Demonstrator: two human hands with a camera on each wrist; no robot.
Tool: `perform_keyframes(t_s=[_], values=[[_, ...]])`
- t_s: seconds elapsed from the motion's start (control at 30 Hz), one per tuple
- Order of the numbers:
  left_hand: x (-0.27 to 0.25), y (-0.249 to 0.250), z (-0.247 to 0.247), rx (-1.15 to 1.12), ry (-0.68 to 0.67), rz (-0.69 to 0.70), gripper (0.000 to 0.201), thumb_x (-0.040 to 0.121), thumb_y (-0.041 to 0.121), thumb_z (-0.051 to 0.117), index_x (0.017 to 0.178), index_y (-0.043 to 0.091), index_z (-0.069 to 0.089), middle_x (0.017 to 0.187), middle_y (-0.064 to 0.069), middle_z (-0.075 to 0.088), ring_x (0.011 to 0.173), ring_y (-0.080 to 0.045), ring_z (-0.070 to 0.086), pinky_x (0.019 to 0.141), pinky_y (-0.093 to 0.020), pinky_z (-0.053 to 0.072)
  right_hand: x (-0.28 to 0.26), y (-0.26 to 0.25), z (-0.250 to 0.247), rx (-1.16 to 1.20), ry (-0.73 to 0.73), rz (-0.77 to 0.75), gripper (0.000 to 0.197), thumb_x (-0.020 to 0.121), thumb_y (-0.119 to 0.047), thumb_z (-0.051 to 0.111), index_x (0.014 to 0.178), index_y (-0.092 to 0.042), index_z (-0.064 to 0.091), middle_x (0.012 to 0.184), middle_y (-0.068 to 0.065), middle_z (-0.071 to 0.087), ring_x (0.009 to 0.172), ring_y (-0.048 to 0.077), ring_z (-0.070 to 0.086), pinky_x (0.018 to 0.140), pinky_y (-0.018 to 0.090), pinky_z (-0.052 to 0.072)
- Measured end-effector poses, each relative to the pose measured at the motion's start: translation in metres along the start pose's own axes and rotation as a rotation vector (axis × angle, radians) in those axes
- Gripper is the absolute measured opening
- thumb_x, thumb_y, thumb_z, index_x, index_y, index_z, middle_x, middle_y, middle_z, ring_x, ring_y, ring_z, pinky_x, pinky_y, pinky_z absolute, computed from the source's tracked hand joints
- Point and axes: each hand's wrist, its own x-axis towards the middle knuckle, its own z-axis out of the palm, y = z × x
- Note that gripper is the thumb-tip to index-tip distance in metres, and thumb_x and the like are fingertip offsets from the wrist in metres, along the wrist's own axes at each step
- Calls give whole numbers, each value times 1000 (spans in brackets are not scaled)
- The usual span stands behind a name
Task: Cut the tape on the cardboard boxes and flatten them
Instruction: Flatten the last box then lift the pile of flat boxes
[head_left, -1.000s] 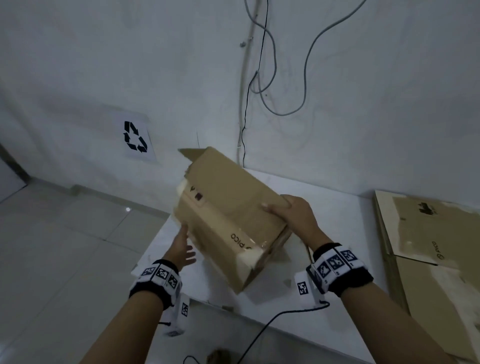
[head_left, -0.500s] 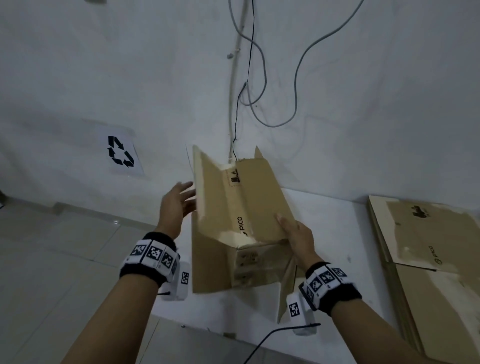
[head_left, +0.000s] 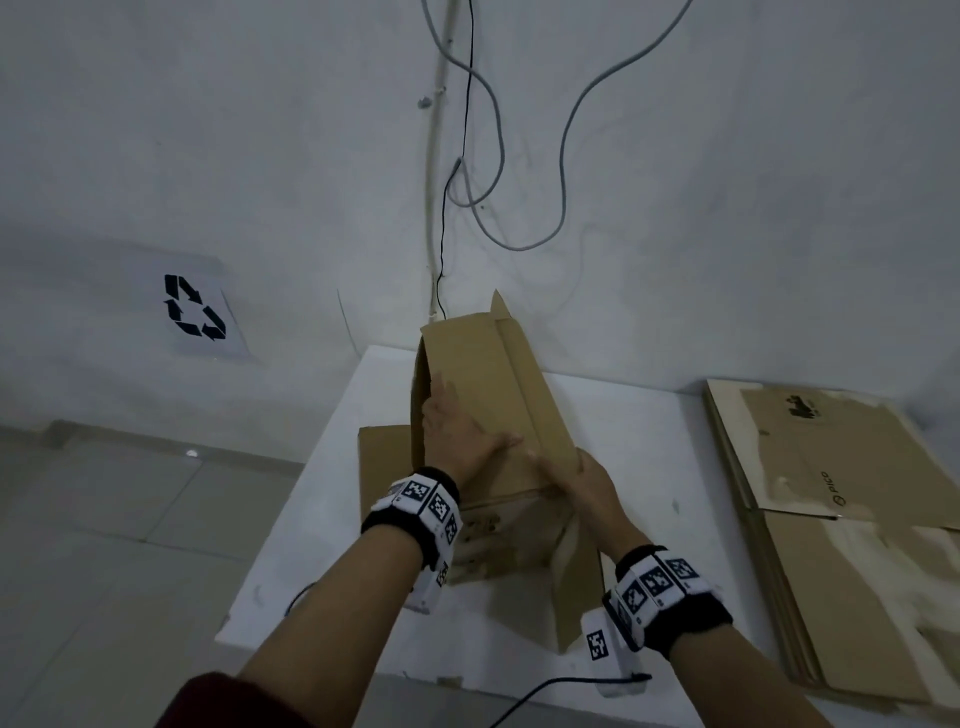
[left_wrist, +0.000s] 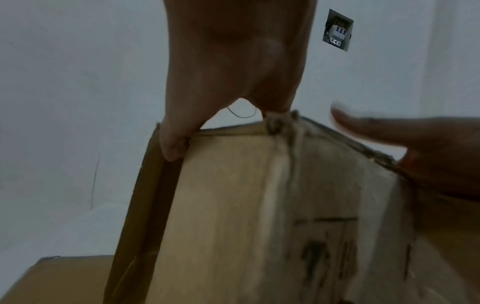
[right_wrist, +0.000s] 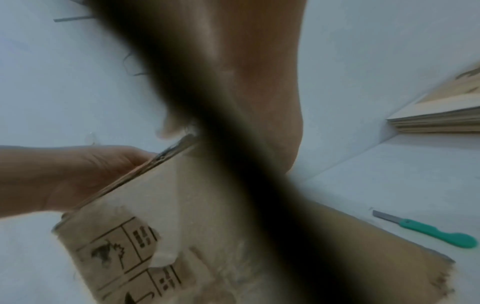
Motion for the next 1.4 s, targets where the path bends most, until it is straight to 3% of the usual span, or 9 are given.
perform_keyframes(t_s=[0.2, 0.3, 0.4, 0.5, 0.63, 0.83, 0.97, 1.23, 1.4], values=[[-2, -27, -13, -216, 50, 9, 127, 58, 44, 89, 148, 22, 3, 147, -8, 30, 132, -23, 37, 109, -38, 38, 7, 2, 10, 38, 49, -40, 66, 63, -48, 89, 118, -19, 65, 109, -3, 72, 97, 13, 69, 87, 31, 57], [-6, -40, -34, -117, -15, 37, 82, 77, 38, 78, 139, 14, 29, 109, -3, 54, 89, -9, 53, 70, -5, 42, 12, 1, 15, 17, 38, -43, 73, 58, -55, 89, 118, -21, 65, 110, -7, 72, 100, 13, 68, 93, 36, 55], [-13, -58, -56, 164, 4, 92, 57, 85, 53, 63, 127, 18, 48, 86, 0, 61, 72, -8, 55, 56, -13, 38, 15, -4, 22, 53, 30, -47, 71, 60, -51, 90, 118, -19, 65, 110, -6, 72, 103, 15, 68, 95, 36, 54], [-24, -70, -73, 430, 131, 56, 57, 89, 64, 44, 116, 15, 54, 85, -4, 65, 79, -22, 63, 70, -35, 50, 19, -9, 30, 77, 52, -22, 74, 55, -56, 90, 115, -22, 66, 105, -8, 74, 100, 13, 69, 96, 38, 54], [-51, -55, -75, 529, 71, -34, 44, 97, 58, 35, 89, 19, 53, 68, 6, 52, 75, -22, 61, 69, -32, 43, 22, -9, 46, 29, 38, -14, 80, 55, -65, 87, 120, -26, 63, 111, -11, 72, 103, 11, 67, 96, 37, 53], [-53, -33, -62, 363, -91, -201, 59, 97, 61, 27, 104, 12, 59, 111, -9, 61, 106, -31, 57, 94, -38, 44, 14, -24, 65, 80, 33, -42, 57, 75, -36, 85, 120, -13, 60, 108, -1, 71, 95, 11, 68, 71, 19, 55], [10, -20, -65, 154, -178, -350, 84, 95, 67, 18, 141, 1, 41, 145, -19, 44, 129, -34, 45, 111, -42, 33, 12, -23, 65, 54, 39, -82, 60, 73, -42, 85, 120, -13, 62, 107, 0, 72, 95, 14, 69, 81, 32, 59], [106, -23, -75, 10, -122, -362, 73, 99, 52, 37, 149, 1, 25, 155, -18, 26, 138, -33, 33, 111, -34, 29, 3, 8, 55, -46, 83, 4, 101, 51, -77, 80, 132, -23, 52, 122, -6, 66, 107, 14, 64, 93, 43, 55], [126, -39, -79, 144, -306, -328, 83, 96, 58, 38, 154, 9, 5, 161, -13, -10, 147, -34, 10, 119, -47, 15, -2, 13, 54, -80, 118, -73, 84, 56, -79, 75, 120, -33, 47, 113, -13, 64, 101, 7, 64, 92, 39, 56]])
